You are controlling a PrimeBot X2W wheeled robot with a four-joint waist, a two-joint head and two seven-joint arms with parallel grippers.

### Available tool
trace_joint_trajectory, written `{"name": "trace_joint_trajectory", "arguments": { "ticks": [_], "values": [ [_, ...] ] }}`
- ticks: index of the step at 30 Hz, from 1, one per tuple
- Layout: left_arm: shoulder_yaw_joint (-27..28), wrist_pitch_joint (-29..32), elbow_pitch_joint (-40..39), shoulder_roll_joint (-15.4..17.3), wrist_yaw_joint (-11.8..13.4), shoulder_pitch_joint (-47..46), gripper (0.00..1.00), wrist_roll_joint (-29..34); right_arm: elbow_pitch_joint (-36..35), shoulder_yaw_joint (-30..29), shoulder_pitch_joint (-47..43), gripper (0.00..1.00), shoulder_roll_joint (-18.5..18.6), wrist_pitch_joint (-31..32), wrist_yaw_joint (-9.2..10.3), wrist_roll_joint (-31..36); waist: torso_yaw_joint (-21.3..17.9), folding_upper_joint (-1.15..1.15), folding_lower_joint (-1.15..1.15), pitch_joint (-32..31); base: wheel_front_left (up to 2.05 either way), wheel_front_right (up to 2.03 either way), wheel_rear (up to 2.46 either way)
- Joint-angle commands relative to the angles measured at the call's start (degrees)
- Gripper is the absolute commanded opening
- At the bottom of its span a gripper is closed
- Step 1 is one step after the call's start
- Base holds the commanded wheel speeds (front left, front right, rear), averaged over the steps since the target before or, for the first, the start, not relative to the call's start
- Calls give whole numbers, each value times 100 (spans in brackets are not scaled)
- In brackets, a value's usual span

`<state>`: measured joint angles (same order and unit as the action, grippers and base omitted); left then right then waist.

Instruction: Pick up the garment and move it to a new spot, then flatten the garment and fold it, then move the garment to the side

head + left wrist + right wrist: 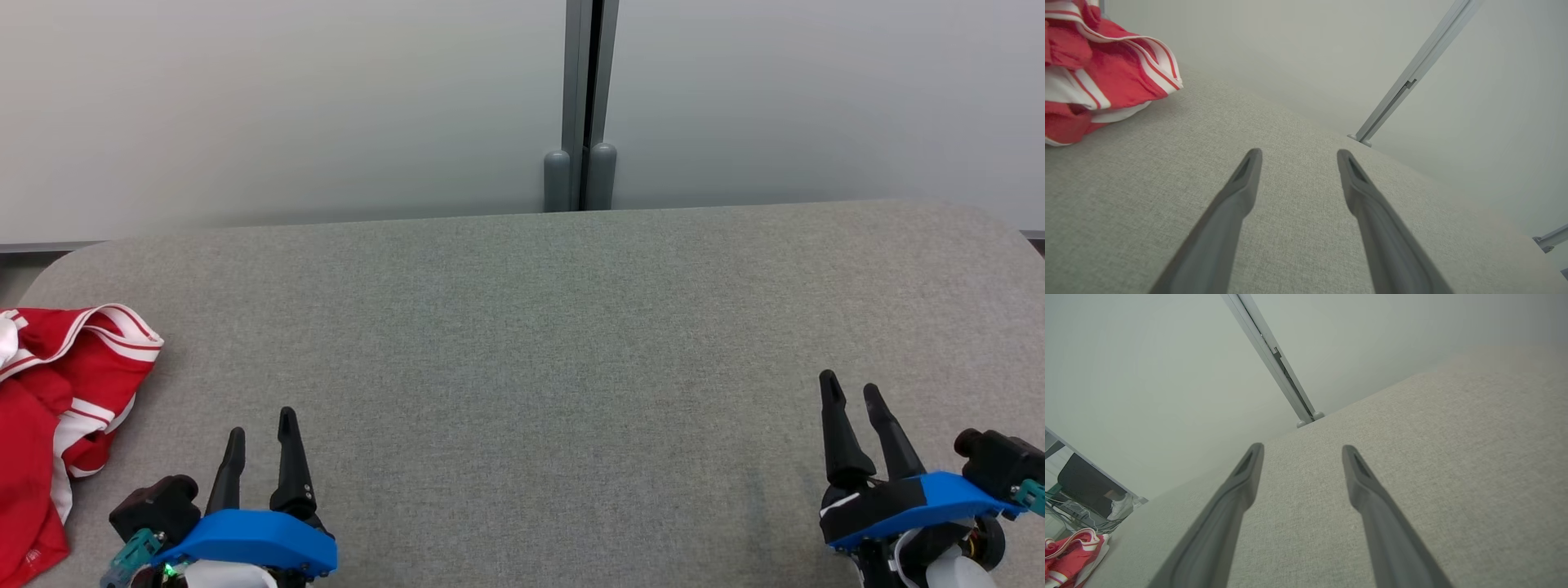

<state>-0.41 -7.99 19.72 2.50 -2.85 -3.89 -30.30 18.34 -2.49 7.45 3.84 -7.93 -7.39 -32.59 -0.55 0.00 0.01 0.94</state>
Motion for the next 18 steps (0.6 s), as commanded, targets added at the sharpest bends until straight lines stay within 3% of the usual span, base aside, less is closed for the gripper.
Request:
{"name": "trace_joint_trajectory", "arguments": {
  "ticks": [1, 18],
  "values": [
    [-13, -68, -81, 45, 41, -80, 100, 225, -82, -32, 79, 100, -7, -73, -10, 222, -1, 0, 0, -3, 0, 0, 0],
    [-136, -294, 104, 55, 129, 82, 100, 1145, 141, -74, -20, 100, -64, -298, -12, 1233, -27, 0, 0, -74, 0, 0, 0]
  ]
}}
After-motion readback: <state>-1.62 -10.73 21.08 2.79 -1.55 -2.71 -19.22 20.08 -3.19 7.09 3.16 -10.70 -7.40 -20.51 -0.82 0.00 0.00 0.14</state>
